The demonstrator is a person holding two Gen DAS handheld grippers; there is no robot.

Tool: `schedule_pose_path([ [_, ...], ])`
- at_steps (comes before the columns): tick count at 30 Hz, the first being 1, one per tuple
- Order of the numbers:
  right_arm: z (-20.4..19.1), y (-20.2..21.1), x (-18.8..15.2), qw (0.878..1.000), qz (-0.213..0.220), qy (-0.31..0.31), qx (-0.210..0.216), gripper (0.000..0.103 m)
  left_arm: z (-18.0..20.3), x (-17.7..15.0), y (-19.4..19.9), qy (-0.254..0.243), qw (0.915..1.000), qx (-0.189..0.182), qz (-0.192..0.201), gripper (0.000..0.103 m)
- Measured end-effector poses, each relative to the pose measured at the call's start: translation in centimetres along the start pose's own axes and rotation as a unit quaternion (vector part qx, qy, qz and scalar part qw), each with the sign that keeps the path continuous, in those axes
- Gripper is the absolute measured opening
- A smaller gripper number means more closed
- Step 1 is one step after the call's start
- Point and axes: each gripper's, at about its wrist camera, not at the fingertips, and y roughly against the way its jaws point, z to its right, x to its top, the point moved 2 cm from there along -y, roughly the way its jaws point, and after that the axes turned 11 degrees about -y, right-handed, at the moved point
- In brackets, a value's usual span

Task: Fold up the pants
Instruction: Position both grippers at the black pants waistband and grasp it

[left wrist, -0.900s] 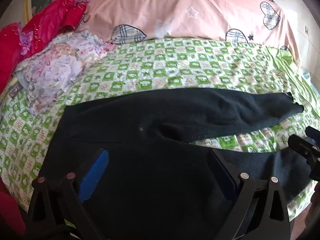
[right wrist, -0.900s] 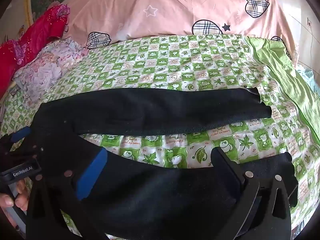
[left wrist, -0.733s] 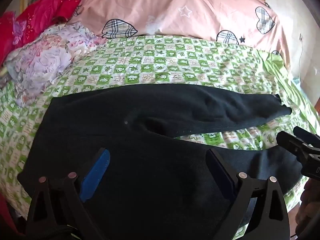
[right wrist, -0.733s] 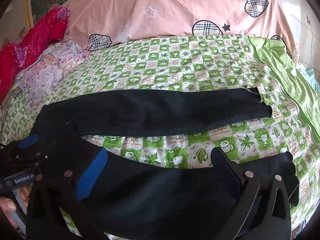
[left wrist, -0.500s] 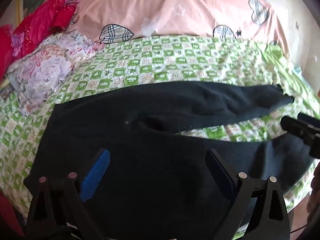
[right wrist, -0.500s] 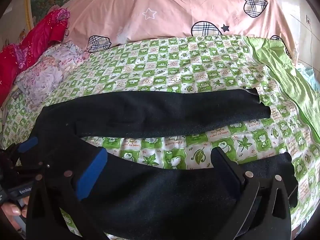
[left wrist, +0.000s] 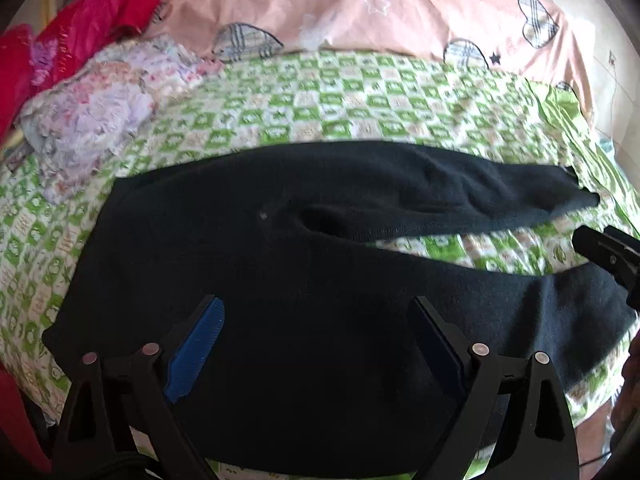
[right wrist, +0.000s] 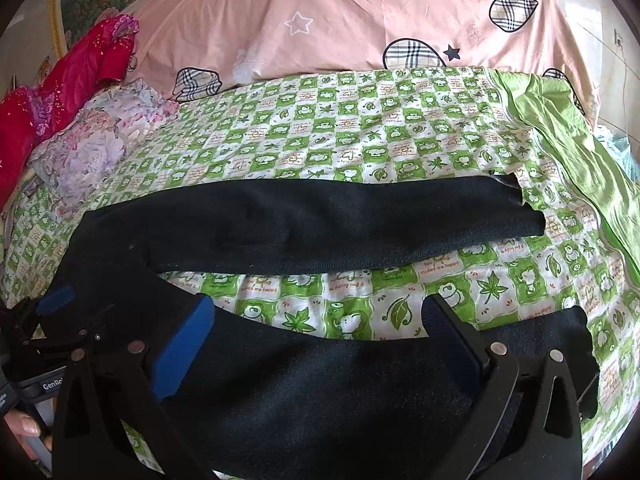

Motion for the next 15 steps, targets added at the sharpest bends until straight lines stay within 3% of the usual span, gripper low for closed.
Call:
schedule_pose_path([
  [3,0.39,-0.27,0.19,1.000,-0.001,-0.002,0.002,0.103,0.01,-0.01,-0.07,-0.006,0.9996,0.028,-0.002,0.091],
  [9,0.44,-0.37,0.20,1.000,-0.002,-0.001,0.002,0.103,-0.12,0.11,-0.55,-0.009,0.9992,0.038,-0.007,0.091],
  [15,0.62,-0.58,0.05,1.000,-0.004,-0.002,0.001,0.103,-0.64,0.16,-0.15,0.021,0.9986,0.041,0.025,0.091],
])
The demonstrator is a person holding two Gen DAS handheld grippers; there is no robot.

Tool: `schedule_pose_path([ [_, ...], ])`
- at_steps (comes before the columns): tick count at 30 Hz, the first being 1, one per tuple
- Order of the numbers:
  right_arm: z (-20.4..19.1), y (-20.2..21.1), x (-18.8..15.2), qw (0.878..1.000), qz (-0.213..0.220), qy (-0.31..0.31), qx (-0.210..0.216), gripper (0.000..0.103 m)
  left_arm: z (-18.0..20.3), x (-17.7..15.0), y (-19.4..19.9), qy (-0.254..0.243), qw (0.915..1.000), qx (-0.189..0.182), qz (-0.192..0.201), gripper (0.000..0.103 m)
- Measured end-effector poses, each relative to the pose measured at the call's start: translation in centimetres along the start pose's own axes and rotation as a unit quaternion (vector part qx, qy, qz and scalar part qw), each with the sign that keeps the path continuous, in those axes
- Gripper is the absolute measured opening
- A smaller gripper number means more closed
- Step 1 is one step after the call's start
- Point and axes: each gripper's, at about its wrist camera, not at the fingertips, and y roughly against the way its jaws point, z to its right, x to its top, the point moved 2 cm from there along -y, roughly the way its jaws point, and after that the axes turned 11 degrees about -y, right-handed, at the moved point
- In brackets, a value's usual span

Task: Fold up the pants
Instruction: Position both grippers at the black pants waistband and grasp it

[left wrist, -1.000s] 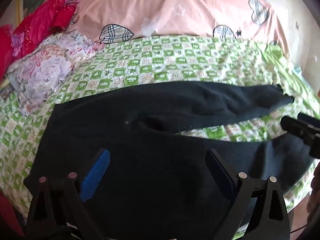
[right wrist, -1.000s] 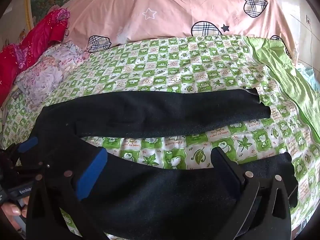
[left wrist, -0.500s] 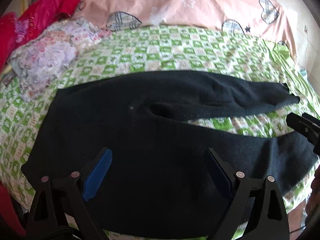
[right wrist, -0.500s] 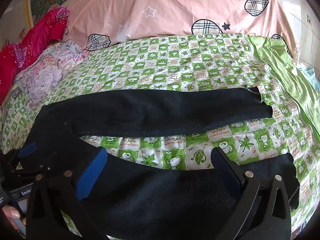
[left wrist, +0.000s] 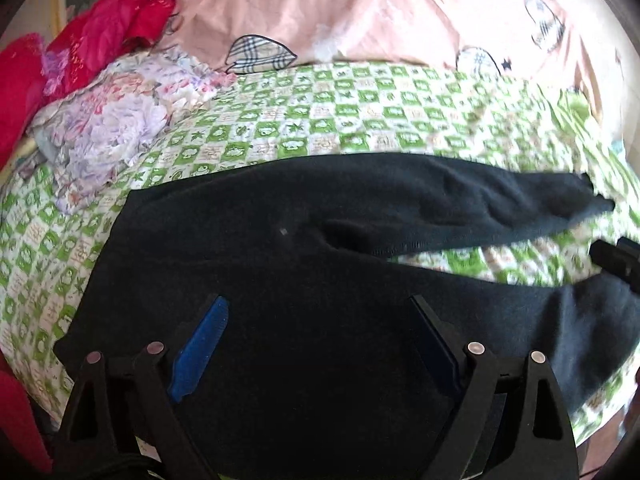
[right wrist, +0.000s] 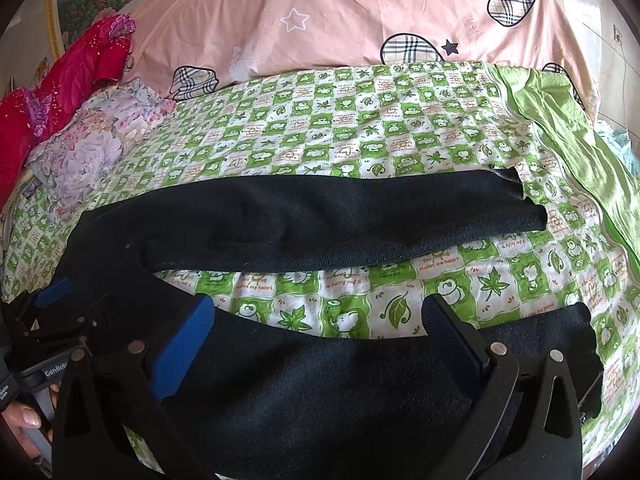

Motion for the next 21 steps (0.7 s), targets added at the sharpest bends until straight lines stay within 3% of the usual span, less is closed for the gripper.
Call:
schedule_pose_path([
  [3,0.0,-0.1,-0.1,1.000,0.000,0.001,0.002,0.103,0.2,0.6,-0.5,-0.026,0.9996,-0.003,-0.012,0.091],
  [9,-0.1,-0.2,-0.3,1.000,-0.001,0.004,0.006,0.103,-0.7,0.6,-0.5,-0.001,0.9996,0.025,-0.008,0.091],
  [21,0.0,-0.7,-0.2,1.000,-0.011,0.002,0.010,0.103,-0.1,0.5,-0.8,-0.020,0.9997,0.013,-0.003,0.091],
])
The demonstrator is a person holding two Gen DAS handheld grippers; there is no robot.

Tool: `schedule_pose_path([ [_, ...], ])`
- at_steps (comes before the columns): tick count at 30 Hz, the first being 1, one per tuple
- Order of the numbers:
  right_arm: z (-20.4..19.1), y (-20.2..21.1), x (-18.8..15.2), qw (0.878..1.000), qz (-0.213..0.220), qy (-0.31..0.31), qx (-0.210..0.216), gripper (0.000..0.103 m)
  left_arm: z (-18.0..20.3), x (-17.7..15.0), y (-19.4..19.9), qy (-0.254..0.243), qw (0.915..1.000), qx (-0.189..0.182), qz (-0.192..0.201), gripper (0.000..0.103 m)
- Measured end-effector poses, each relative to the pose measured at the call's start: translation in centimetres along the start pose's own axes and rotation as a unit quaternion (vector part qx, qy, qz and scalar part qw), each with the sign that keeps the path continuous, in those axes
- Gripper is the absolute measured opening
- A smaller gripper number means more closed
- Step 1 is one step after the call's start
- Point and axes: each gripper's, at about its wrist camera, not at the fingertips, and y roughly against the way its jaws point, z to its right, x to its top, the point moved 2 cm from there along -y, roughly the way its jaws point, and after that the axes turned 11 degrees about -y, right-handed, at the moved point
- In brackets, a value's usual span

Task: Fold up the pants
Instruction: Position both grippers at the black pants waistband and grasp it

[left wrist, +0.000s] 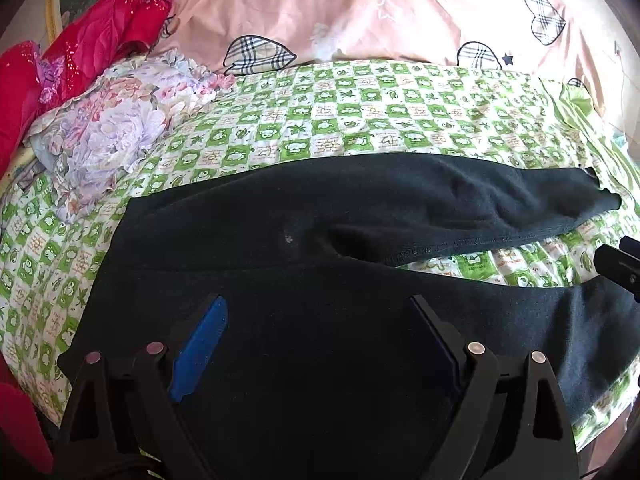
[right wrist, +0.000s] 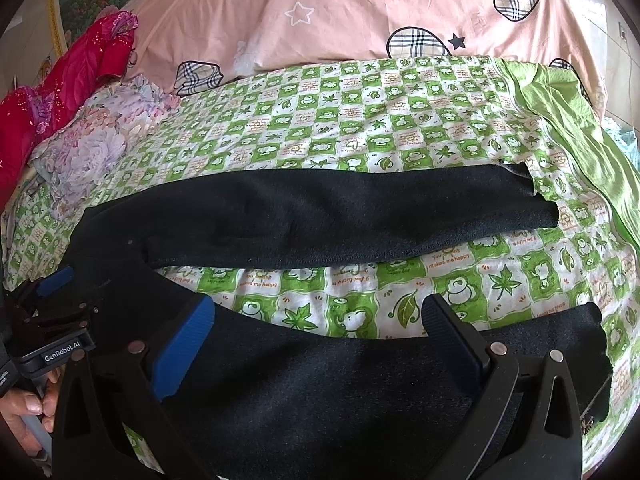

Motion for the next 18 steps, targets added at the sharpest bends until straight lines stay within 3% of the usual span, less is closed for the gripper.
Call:
schedule_pose_path([
  [18,0.12,-0.17,-0.03,1.000,0.000,0.000,0.000,0.103,0.45,-0.02,-0.60,-0.003,0.9999,-0.015,-0.006,0.091],
])
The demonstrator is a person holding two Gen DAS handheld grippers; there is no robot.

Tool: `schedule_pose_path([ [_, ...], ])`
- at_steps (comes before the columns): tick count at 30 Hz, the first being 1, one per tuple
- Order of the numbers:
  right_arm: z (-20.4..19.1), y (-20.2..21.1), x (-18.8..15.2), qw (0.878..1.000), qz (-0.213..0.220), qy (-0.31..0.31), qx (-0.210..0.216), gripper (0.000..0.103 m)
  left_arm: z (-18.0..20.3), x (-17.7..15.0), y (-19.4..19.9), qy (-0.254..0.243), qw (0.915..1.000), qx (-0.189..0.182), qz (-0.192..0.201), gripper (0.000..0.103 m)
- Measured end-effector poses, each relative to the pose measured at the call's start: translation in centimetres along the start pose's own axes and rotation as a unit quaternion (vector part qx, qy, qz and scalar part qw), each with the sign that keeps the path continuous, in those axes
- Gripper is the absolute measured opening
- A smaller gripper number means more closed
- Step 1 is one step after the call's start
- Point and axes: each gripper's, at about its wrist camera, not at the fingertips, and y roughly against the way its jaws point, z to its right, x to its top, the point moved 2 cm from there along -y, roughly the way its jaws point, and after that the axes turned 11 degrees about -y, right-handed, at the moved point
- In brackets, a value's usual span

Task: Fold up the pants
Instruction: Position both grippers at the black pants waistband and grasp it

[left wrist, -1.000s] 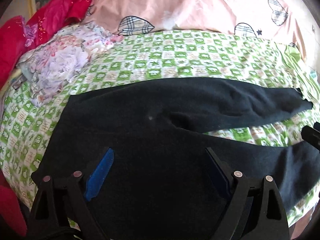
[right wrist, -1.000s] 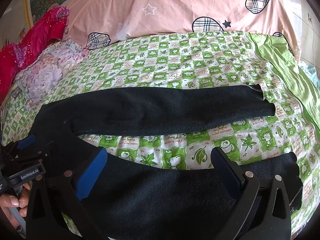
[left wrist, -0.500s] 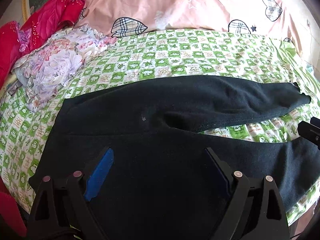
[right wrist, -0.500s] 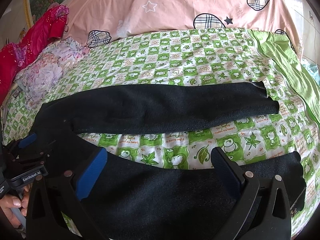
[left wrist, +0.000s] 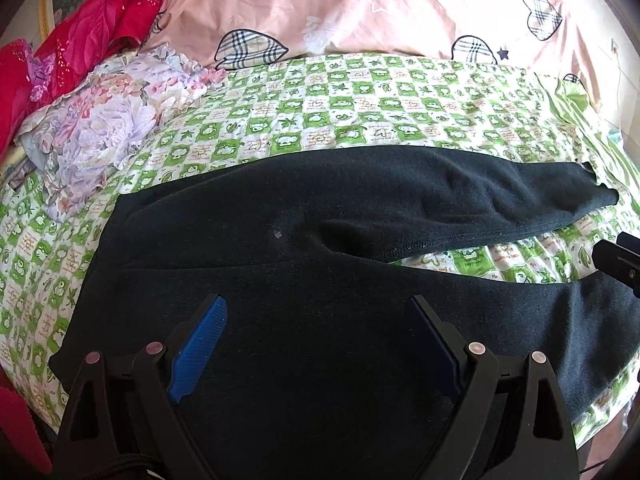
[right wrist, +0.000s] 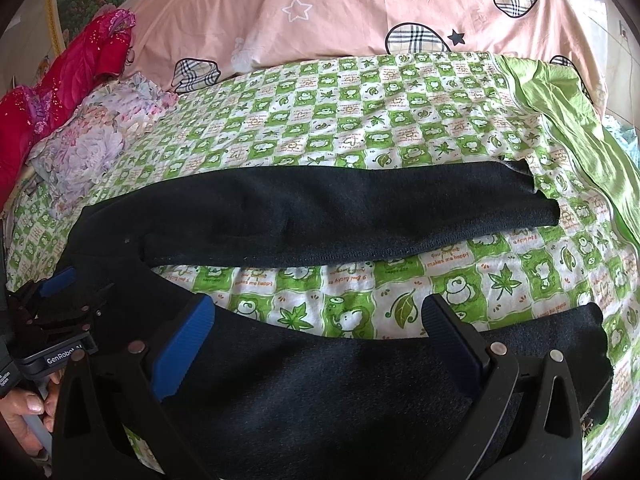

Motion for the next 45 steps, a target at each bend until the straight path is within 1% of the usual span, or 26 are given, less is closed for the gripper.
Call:
schedule_pose_path([
  [13,0.3,-0.2,0.0,1.000,-0.003,-0.001,-0.002,0.103,0.4,0.2,-0.2,-0.005,0.9999,-0.013,0.000,0.091],
  [25,1.0,-0.4,-0.3,1.000,-0.006,-0.006,-0.002,0.103,1.3,0.4,-0.6,-0.019,0.9992,-0.035,-0.005,0.091],
  [34,1.2,-0.3,0.3,1.000,-0.013,-0.012,-0.002,0.103,2.0,0.4,-1.0,-0.027,0.9982,-0.052,-0.011,0.091],
  [42,1.7,-0.3,0.3,1.000,-0.016,-0.016,-0.002,0.103,2.3,0.5,-1.1,-0.030,0.9980,-0.055,-0.011,0.091],
  [45,1.9,-0.3,0.4,1.000,-0.016,-0.017,0.000,0.103,2.5,0.8,-1.0,-0.032,0.9975,-0.063,-0.010,0.091],
])
